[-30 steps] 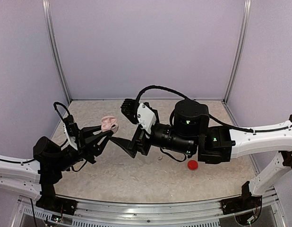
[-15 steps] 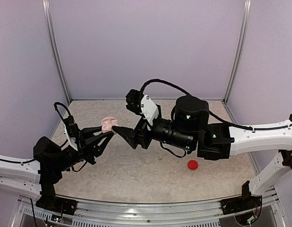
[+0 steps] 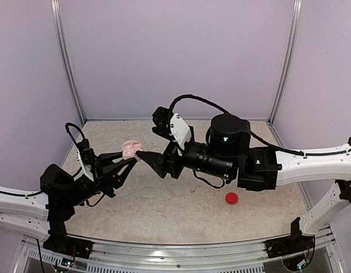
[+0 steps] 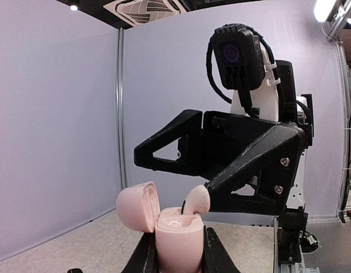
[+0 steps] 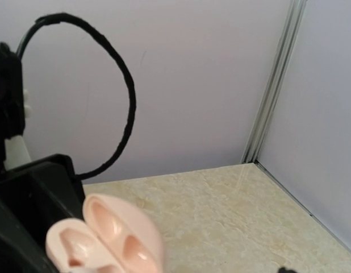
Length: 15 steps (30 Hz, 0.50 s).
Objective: Insert the wireless bluetooth earbuds into the charging case
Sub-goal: Adjust the right earbud in the right side groove of the charging case.
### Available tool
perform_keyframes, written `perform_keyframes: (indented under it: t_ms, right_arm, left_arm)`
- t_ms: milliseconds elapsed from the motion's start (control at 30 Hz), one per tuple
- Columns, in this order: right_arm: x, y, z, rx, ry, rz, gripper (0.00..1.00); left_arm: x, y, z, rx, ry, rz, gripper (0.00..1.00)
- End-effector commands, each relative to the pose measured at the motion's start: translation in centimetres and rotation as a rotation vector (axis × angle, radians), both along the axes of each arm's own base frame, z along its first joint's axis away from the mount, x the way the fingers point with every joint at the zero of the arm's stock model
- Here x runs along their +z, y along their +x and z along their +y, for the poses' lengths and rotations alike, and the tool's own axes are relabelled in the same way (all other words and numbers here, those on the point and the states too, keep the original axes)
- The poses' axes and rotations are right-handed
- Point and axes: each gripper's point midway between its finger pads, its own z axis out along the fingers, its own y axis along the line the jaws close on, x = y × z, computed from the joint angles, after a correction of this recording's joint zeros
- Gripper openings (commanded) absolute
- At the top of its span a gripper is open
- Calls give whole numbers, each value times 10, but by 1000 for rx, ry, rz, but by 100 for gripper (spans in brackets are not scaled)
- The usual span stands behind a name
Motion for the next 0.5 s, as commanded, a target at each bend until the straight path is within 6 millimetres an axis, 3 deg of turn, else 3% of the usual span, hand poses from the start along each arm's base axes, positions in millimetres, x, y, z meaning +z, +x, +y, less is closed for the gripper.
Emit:
perform_keyframes:
  t_ms: [0,467]
  right_arm:
    - [6,16,-13,-56,-1,6,76]
    - [4,-4,-16,73,-35,-28,72]
  left_arm:
    - [15,-15,2,-53,-34,-70,4]
    - [14,-33,-3,-165,-12,-101,4]
